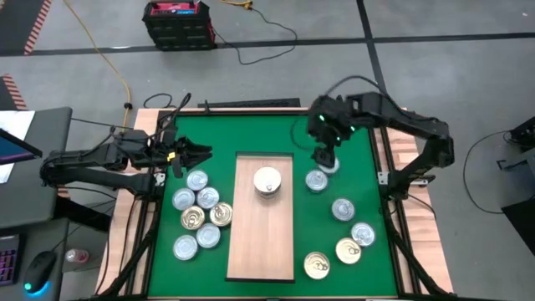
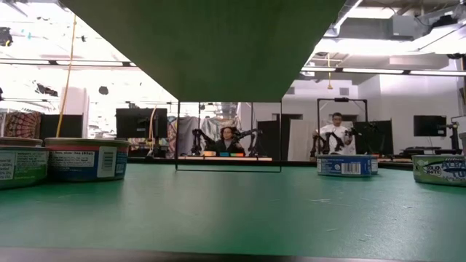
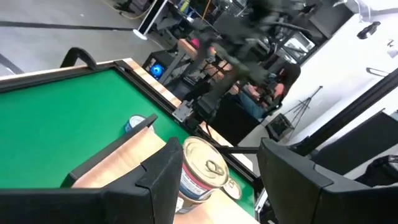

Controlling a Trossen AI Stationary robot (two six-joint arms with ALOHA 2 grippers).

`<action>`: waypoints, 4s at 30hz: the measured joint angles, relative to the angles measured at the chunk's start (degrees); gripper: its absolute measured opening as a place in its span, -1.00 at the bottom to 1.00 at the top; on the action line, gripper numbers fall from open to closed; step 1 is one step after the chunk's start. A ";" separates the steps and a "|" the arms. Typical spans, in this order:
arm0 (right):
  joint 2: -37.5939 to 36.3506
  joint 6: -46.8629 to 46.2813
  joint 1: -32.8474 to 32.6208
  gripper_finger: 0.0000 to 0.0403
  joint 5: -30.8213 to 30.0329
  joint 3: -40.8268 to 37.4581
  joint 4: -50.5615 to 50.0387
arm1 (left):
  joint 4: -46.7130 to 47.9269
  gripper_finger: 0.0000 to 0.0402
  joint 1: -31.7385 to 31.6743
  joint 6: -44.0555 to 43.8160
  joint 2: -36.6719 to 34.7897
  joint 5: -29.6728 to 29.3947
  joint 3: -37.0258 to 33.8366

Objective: Stack canned seafood by type on shelf
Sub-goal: Put the blue tuna can on the shelf

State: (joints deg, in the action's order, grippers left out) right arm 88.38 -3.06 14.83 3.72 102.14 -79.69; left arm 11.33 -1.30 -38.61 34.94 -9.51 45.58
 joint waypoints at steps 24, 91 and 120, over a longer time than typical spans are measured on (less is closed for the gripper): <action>0.18 6.01 25.50 0.39 4.82 -39.79 15.69 | 3.54 -0.01 0.00 0.46 0.02 -5.25 0.01; -2.07 9.64 24.16 0.45 -0.23 -32.95 8.35 | 4.37 -0.01 -0.02 -0.65 2.75 -17.52 0.00; -2.42 11.86 17.31 -0.20 3.16 -43.13 14.39 | 4.31 -0.01 0.00 -0.16 1.05 -7.22 0.00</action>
State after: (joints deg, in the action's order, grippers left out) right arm 85.96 8.80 32.14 6.88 59.00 -65.30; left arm 15.64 -1.30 -38.76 35.99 -16.73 45.58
